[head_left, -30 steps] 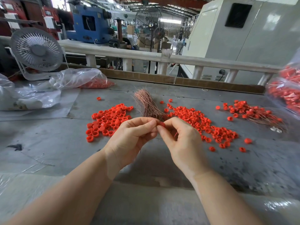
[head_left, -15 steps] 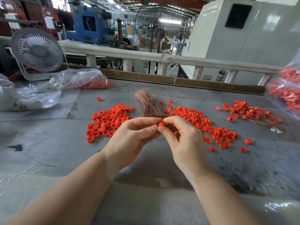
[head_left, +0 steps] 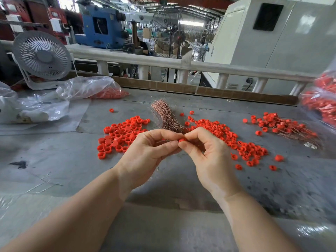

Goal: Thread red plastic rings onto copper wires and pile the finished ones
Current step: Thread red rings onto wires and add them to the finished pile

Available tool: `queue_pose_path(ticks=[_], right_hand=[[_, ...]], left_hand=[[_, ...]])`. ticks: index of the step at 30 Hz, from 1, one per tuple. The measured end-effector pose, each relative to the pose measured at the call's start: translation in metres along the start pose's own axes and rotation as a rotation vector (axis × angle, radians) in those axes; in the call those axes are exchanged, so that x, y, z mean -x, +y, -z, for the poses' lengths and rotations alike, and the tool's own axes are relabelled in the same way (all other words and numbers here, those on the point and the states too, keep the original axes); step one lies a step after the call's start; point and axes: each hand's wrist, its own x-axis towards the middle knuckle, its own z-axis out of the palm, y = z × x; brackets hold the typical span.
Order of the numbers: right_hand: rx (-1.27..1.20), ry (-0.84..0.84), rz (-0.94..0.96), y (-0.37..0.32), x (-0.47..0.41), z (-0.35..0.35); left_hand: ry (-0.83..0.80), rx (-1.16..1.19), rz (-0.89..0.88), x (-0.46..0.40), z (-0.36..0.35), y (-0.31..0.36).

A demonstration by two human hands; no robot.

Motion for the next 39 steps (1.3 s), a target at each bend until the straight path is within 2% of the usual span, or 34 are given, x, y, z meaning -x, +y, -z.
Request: queue_pose_path(ticks=[4,13,18,25,39], right_hand=[[-0.003,-0.016,-0.035,0.0,0.0003,0.0003],[-0.233,-0.033,-0.239,0.0023,-0.003,0.0035],[-0.303,-0.038,-0.286,0.0031,-0.0019,0.0024],[-0.533,-0.092,-0.374,-0.0024,-0.0011,0.0029],[-0.557,-0.097,-0.403,-0.0011,-0.0015,0.0039]], left_hand=[[0.01,-0.028,0.008,0.0004,-0.0002,0.0002],[0.017,0.044,0.074,0.0007,-0.0042,-0.0006],[-0.001,0.027,0.037,0.0009,-0.0046,-0.0017],[0.002,0.002,0.012,-0.0005,-0.002,-0.0025],[0.037,-0.043,-0.051,-0.0018,-0.0022,-0.0046]])
